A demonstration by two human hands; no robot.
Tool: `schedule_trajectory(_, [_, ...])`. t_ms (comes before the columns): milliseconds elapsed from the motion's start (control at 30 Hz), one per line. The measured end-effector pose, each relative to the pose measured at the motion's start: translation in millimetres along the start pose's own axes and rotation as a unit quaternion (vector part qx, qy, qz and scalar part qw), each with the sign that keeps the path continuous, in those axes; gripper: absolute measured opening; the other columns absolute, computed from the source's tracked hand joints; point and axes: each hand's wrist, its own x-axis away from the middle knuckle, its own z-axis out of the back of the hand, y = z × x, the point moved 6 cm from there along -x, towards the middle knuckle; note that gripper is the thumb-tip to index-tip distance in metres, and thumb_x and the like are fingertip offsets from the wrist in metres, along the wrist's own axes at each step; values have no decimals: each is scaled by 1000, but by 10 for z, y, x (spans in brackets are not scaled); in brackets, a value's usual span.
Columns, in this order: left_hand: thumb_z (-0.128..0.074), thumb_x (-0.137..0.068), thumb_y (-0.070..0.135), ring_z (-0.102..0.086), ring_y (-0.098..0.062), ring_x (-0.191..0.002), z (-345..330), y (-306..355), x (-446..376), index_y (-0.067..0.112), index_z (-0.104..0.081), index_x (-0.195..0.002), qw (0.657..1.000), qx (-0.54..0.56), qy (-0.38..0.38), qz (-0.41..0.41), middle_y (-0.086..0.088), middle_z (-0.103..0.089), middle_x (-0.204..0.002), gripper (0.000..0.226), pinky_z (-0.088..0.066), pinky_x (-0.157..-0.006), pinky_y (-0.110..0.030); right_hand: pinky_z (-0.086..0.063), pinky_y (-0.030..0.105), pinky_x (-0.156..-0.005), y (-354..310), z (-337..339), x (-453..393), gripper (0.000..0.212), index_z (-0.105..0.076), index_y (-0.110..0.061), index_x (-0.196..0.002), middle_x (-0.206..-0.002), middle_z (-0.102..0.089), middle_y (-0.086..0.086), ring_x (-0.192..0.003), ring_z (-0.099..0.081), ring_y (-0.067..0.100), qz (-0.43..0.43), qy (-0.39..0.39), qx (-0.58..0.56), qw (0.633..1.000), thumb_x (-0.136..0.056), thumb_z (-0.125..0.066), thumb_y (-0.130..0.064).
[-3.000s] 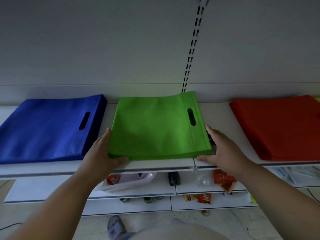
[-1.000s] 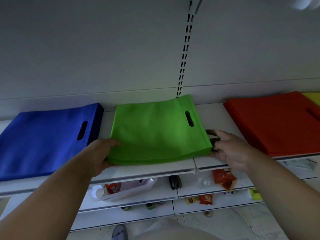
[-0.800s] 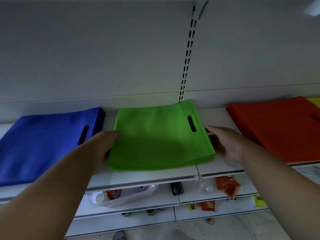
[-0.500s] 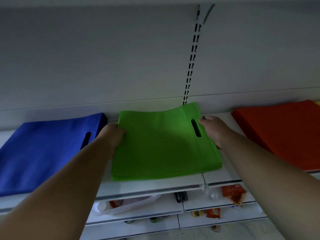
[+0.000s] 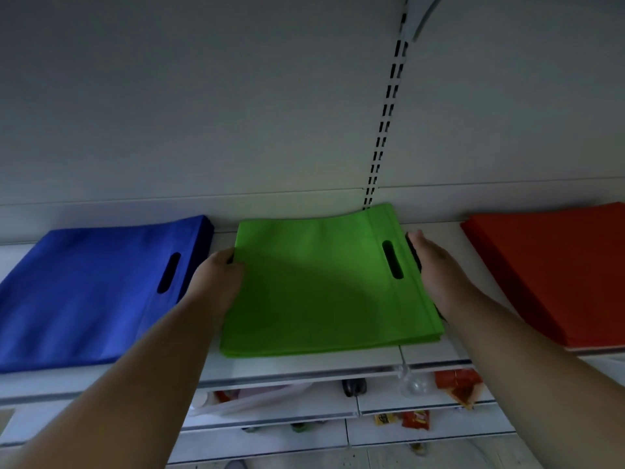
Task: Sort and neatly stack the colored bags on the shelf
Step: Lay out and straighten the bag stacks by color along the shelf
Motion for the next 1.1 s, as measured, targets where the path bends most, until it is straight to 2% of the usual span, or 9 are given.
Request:
schedule_trajectory(167, [-51,-96,13,-71,-37,-88,-27,-62,87,36,-74,-86,989,144,-8,18,-10,-73,-95,34,-55,-82,-61,-31,49,-114,-46,-90,46,76,-48,-50,-134,-144,-50,-7,-133,-45,16,5,-68,-64,996,-74,-27,-92])
schedule_trajectory(300, [-53,-97,17,-70,-39,-97,-25,-159,52,29,-64,-122,972,231,-40,37,-12,-71,-111,30,-51,-82,-68,-48,31,-95,-122,-198,-40,57,-55,-51,-124,-126,-63,-15,-117,-58,3,8,-95,-90,991,-84,-22,-76])
schedule_trajectory(433, [-60,-94,25,-68,-37,-101,-41,-158,46,34,-57,-131,970,235,-47,39,-8,-67,-121,38,-52,-84,-65,-20,37,-116,-55,-166,-135,71,-31,-40,-148,-158,-28,-9,-143,-29,12,17,-108,-80,991,-89,-20,-78])
schedule_trajectory(600, [-55,-99,23,-70,-32,-98,-22,-192,109,33,-56,-132,964,259,-45,38,-4,-68,-118,35,-53,-84,-60,-43,30,-92,-50,-132,168,54,-45,-53,-132,-120,-56,-26,-115,-54,0,3,-115,-85,990,-88,-24,-75])
schedule_trajectory(667, [-58,-96,32,-68,-32,-105,-11,-307,232,40,-55,-134,967,245,-62,28,-3,-67,-123,39,-52,-87,-62,-45,38,-97,114,-74,294,48,-42,-62,-126,-125,-58,-20,-115,-54,4,-32,-108,-95,989,-85,-25,-80])
schedule_trajectory(767, [-71,-69,61,-59,-29,-122,-25,-482,352,57,-53,-128,976,202,-81,33,4,-58,-137,62,-45,-99,-56,-21,59,-115,179,-75,470,72,-34,-63,-135,-158,-27,-8,-143,-28,21,-7,-110,-94,989,-71,-27,-94])
schedule_trajectory(867, [-72,-61,61,-54,-26,-127,-14,-518,302,58,-53,-127,974,211,-79,31,6,-56,-140,68,-42,-103,-54,-32,60,-110,166,-64,494,84,-46,-54,-133,-150,-43,-5,-134,-44,23,-16,-107,-162,981,-60,-50,-94])
schedule_trajectory(967, [-69,-73,49,-51,-23,-130,36,-459,398,44,-52,-134,971,233,-48,8,4,-56,-140,63,-37,-111,-50,-26,56,-115,205,23,536,78,-40,-56,-137,-150,-39,-14,-139,-37,14,16,-84,-118,989,-68,-43,-92])
schedule_trajectory(1100, [-56,-97,36,-46,-10,-128,-41,-436,654,39,-51,-138,974,223,-18,-36,13,-54,-136,42,-30,-112,-35,-15,30,-110,169,-76,723,67,-18,-40,-152,-152,-19,-22,-135,-19,1,69,-84,-5,994,-92,-23,-70])
